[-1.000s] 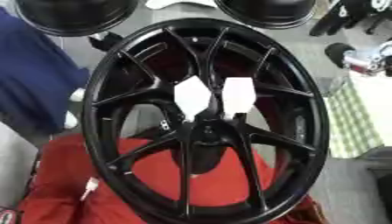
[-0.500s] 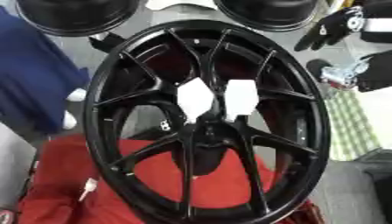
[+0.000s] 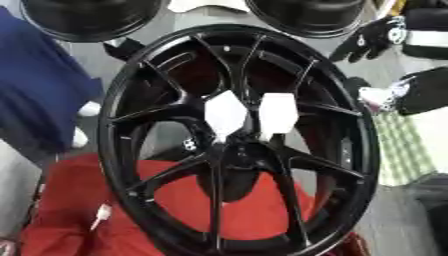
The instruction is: Pull the pin out of the wheel hub.
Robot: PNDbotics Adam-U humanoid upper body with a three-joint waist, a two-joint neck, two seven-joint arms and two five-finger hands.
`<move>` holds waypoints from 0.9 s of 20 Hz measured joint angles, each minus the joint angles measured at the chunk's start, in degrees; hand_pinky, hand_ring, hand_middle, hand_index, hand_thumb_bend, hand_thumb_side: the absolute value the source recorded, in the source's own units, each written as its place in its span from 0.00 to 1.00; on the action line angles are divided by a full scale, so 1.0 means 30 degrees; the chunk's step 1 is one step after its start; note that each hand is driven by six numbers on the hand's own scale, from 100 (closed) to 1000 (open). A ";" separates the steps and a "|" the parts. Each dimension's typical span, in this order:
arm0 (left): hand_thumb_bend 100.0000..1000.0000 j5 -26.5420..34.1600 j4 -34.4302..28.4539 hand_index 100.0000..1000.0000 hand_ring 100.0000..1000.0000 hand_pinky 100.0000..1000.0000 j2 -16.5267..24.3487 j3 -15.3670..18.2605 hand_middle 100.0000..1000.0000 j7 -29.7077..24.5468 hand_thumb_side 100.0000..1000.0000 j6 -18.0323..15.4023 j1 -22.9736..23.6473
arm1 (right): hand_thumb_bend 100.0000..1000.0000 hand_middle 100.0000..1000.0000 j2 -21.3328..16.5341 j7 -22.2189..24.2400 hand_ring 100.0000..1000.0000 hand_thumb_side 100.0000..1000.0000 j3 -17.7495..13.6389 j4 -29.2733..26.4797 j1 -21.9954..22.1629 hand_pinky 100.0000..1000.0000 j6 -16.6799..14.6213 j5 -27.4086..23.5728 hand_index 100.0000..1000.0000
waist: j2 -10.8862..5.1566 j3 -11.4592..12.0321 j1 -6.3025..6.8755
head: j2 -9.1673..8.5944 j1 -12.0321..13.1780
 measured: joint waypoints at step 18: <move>0.10 0.0009 0.0000 0.81 0.75 0.78 -0.0157 -0.0137 0.67 -0.0229 0.55 0.0147 -0.0106 | 0.00 0.86 0.0013 -0.2756 0.87 0.46 0.1780 0.0000 -0.0530 0.82 -0.0326 0.0086 0.91 | 0.0325 0.0314 -0.0278 | -0.0066 -0.0091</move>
